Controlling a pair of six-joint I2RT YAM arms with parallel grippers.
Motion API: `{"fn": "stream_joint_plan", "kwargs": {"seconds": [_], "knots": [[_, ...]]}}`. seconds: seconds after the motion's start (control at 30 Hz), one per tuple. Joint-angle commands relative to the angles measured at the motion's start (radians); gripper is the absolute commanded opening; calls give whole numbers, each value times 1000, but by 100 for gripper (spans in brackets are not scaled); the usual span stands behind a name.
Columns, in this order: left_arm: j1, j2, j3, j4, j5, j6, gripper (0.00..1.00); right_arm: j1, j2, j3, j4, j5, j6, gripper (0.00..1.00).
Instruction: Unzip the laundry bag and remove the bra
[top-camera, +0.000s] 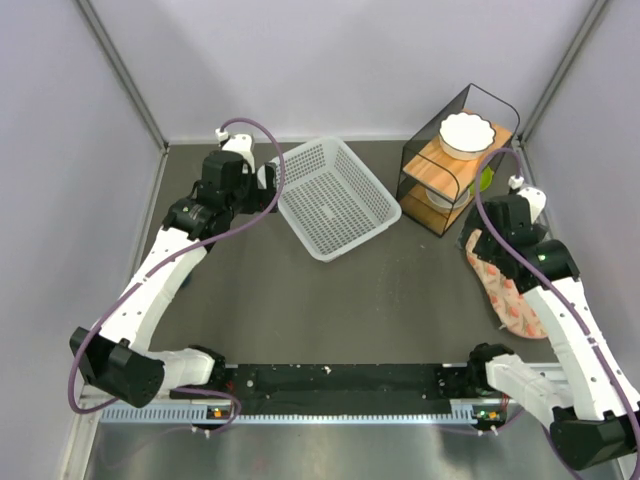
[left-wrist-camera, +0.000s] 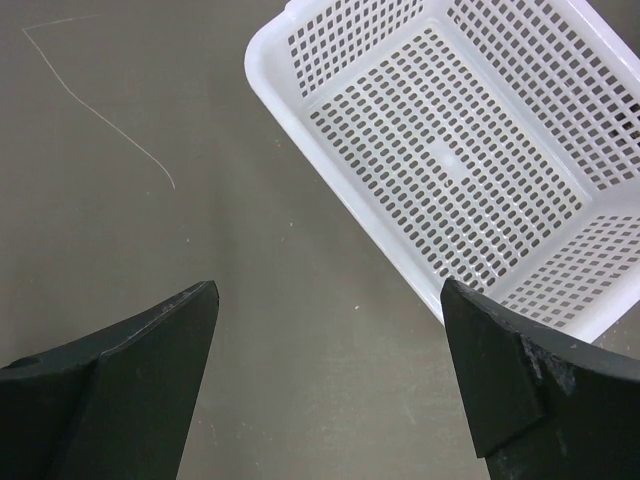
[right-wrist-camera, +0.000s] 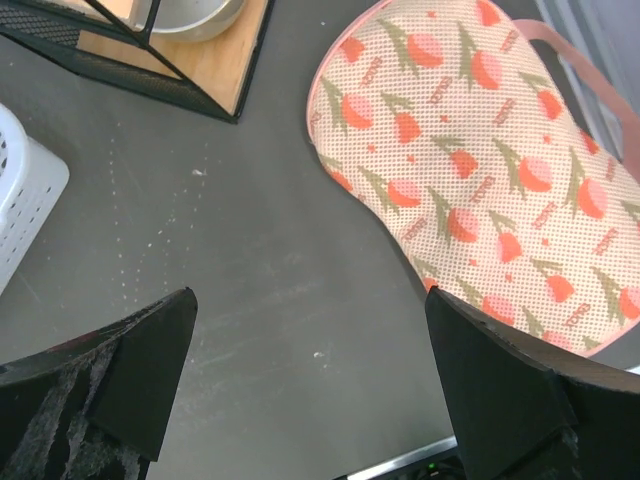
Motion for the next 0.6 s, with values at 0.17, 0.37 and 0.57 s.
{"fn": "stream_joint_plan", "kwargs": {"seconds": [0.17,0.37,0.57], "knots": [[4,-4,27,1,102,1,99,-22,-4,-98,140,-25,-42,99],[2,15,18,-12,190,-2,99,-249,38,-186,210,-141,-32,99],[2,33,-3,11,302,-25,98,-431,105,-278,361,-257,8,99]]}}
